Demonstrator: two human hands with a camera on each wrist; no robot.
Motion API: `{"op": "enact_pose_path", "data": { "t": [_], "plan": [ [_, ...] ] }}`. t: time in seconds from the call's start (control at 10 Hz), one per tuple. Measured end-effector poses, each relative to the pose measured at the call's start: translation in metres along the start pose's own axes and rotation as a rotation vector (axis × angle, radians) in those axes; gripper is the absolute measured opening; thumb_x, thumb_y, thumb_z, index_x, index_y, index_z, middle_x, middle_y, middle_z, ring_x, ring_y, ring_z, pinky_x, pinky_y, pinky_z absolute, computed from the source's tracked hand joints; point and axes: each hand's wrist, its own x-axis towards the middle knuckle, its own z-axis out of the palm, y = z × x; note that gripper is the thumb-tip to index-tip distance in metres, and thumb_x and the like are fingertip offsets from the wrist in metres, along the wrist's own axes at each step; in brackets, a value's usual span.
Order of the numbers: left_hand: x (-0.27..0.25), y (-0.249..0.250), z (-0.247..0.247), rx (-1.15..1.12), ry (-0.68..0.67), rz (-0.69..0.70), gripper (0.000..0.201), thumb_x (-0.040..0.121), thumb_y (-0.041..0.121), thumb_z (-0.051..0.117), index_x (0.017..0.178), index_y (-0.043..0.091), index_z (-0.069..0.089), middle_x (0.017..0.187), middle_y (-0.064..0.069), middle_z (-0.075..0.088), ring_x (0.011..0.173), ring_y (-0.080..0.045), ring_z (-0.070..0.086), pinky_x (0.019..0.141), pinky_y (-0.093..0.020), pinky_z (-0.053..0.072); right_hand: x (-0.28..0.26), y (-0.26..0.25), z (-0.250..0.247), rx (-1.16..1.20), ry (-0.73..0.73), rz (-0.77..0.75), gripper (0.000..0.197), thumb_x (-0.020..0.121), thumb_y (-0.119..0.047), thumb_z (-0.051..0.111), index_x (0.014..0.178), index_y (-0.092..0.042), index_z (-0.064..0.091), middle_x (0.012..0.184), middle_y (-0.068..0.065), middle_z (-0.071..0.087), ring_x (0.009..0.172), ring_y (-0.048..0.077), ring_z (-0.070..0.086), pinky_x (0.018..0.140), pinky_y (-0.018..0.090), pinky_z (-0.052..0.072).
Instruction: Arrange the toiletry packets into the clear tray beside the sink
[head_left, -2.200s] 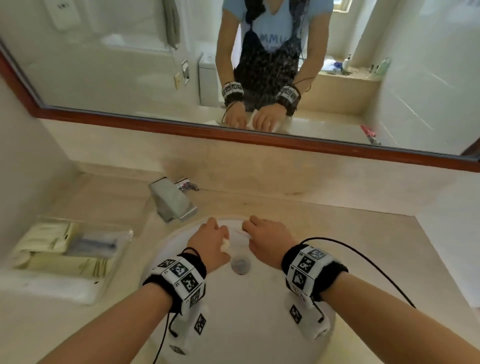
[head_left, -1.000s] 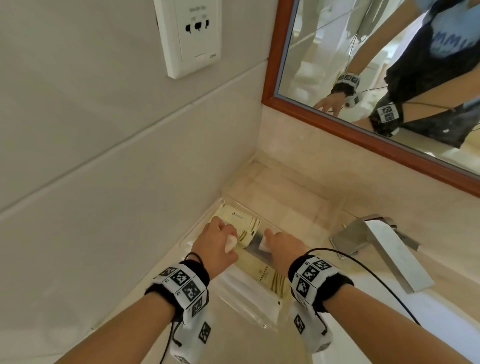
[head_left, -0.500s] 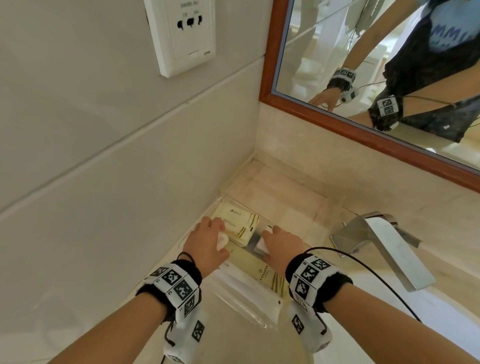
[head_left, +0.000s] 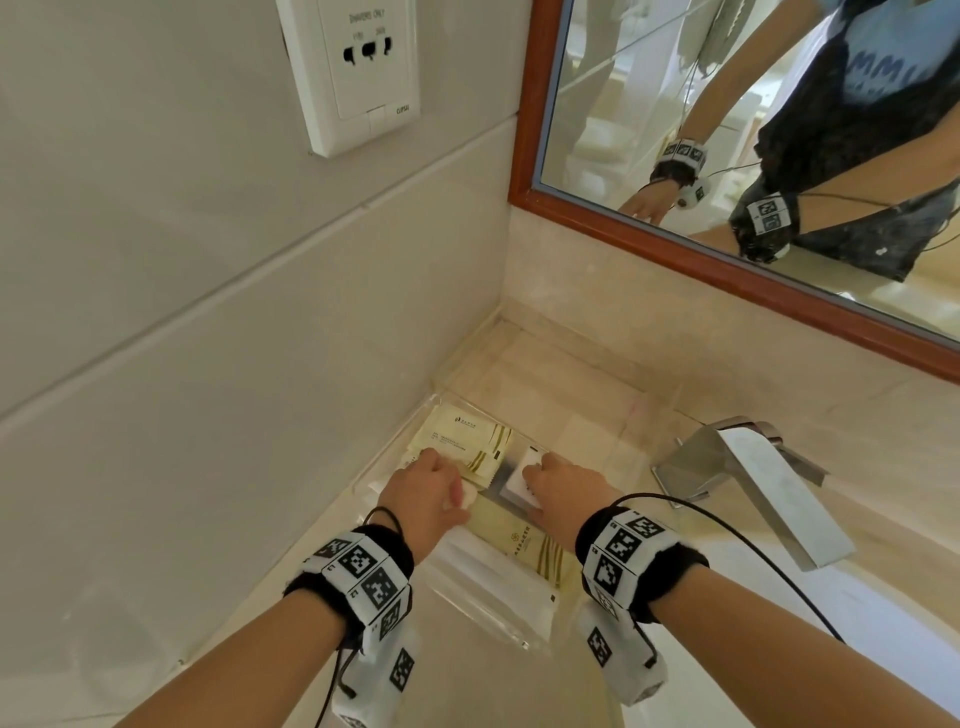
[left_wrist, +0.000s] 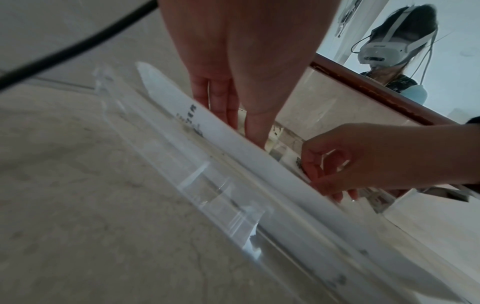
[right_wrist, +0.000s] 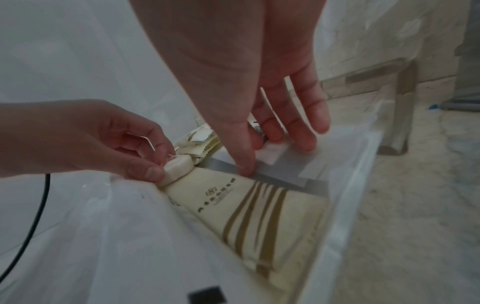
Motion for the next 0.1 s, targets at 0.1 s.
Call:
{"op": "enact_pose_path", "data": {
  "t": [0.1],
  "plan": [
    [0.0012, 0.0023, -0.0019, 0.051, 0.076, -0.001, 0.025, 0.089, 0.036, 0.059, 0.096, 0.013, 0.065, 0.121, -0.001, 0.051, 0.101, -0.019, 0.058, 0.094, -0.028, 0.042, 0.0011, 0.0013, -0.0037, 0.007, 0.049, 0.0, 0.026, 0.099, -0.023, 0.042, 0.117, -0.008, 0.052, 0.114, 0.01, 0.054, 0.092, 0.029, 0.062, 0.067, 0.032, 0.042]
  ]
}}
